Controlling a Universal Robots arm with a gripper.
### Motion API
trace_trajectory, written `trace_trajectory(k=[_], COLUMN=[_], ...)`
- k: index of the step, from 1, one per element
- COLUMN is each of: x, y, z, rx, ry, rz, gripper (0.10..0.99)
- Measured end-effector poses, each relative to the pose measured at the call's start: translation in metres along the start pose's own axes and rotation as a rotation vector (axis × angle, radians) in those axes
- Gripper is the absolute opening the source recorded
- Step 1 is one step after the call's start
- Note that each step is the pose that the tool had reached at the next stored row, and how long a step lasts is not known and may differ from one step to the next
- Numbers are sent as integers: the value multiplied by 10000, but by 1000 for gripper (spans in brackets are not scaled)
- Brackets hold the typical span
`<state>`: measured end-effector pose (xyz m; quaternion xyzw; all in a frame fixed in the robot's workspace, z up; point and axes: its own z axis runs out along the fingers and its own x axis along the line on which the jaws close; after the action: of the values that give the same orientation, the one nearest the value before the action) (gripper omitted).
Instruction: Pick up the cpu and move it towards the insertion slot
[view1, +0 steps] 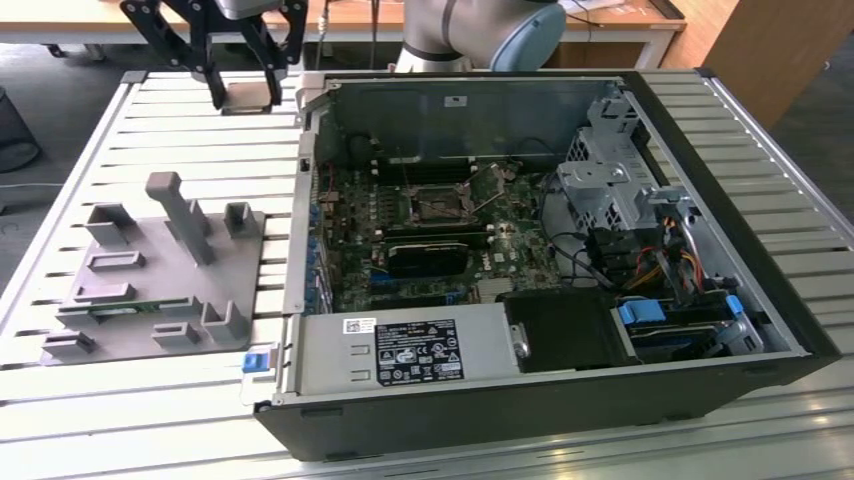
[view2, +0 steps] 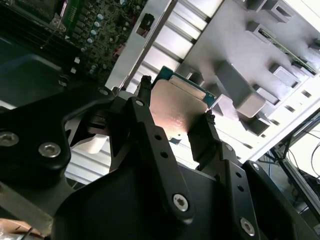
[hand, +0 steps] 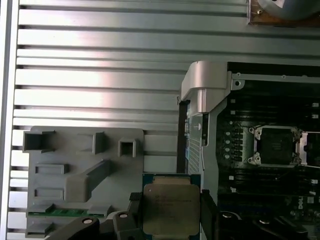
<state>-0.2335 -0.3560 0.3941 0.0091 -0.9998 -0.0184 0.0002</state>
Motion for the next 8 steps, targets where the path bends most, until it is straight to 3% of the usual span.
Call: trace_trajectory(k=[8], x=[-63], y=[6], z=[0], rx=[0], ry=[-1], rz=[0], gripper=[545])
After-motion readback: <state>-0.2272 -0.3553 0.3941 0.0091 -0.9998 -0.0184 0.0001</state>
